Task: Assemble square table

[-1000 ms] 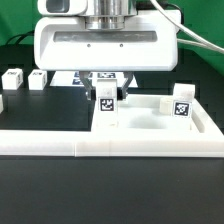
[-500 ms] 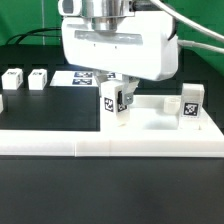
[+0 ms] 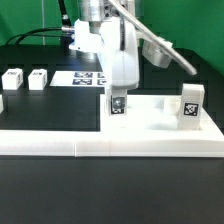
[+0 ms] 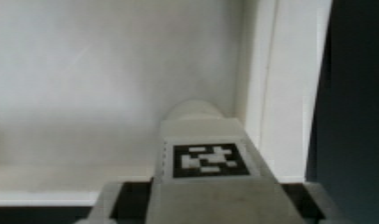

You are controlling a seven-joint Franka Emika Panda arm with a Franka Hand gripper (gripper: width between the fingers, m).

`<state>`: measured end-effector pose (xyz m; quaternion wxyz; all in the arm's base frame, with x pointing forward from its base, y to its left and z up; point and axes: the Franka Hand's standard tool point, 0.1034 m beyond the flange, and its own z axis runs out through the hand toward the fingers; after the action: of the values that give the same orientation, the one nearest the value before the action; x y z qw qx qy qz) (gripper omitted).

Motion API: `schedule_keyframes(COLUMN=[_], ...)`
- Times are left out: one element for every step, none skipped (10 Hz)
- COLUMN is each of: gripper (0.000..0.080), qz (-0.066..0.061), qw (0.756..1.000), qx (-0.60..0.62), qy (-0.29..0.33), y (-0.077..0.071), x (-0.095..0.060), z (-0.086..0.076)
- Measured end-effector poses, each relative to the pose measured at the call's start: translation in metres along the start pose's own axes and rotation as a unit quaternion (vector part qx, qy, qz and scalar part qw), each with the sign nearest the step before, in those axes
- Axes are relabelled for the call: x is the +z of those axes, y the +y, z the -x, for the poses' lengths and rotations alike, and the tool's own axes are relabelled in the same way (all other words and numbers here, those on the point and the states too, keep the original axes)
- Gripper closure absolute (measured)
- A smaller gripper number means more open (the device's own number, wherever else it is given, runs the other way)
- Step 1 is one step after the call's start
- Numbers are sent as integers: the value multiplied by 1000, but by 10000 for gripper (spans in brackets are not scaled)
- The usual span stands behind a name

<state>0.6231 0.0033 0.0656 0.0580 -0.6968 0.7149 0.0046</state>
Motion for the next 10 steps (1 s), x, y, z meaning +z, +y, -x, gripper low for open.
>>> schedule_keyframes(gripper=[509, 509, 509, 326, 211, 211, 162, 153, 153, 153], qz=[0, 0, 0, 0, 1, -1, -4, -11, -9, -9], qw=[1000, 1000, 1000, 1000, 1000, 996, 982, 965, 961, 947], qx=[7, 18, 12, -2, -4, -88, -187, -264, -275, -320], qy=[-1, -1, -1, -1, -1, 1, 2, 7, 6, 7], y=[0, 0, 0, 1, 1, 5, 9, 13, 14, 14], x=[0, 0, 0, 1, 1, 1, -1, -1, 0, 0], z=[0, 0, 1, 1, 1, 0, 2, 3, 3, 2])
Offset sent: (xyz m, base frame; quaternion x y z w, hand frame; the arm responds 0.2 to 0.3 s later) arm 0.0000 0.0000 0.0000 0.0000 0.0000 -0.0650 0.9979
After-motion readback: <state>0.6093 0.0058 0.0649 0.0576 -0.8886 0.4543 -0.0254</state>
